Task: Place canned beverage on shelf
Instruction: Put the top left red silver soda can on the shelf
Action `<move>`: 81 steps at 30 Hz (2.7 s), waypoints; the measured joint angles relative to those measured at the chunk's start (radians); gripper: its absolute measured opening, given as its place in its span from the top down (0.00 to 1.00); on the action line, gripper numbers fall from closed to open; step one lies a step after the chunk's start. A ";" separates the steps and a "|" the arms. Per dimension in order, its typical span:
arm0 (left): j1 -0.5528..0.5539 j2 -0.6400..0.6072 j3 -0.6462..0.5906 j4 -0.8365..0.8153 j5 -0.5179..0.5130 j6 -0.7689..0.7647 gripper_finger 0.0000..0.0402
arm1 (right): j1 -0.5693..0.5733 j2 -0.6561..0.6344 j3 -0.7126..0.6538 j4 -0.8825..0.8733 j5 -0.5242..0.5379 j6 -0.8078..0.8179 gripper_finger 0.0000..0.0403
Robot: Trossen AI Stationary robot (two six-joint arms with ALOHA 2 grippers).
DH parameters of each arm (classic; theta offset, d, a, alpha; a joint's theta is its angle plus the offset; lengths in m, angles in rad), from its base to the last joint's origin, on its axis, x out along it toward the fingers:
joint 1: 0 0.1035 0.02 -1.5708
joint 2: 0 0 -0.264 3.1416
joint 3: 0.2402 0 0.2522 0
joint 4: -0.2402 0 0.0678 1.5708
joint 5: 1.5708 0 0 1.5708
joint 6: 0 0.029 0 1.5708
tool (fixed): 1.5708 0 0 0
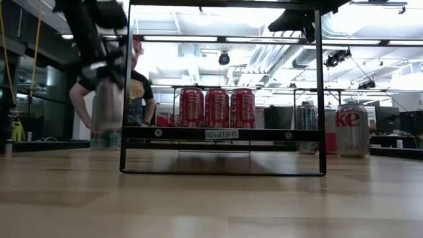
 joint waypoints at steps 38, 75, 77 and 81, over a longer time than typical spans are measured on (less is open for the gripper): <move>-0.386 -0.136 -0.204 1.159 0.305 0.213 0.51 | 0.000 0.000 0.000 0.100 -0.153 0.003 1.00; -0.385 0.612 0.455 0.125 0.240 0.396 0.50 | 0.000 0.000 0.000 -0.006 -0.122 0.033 1.00; -0.387 0.622 0.458 0.129 0.238 0.395 0.50 | 0.000 0.000 0.000 -0.006 -0.122 0.032 1.00; -0.390 0.629 0.458 0.143 0.233 0.394 0.49 | 0.000 0.000 0.000 -0.007 -0.122 0.031 1.00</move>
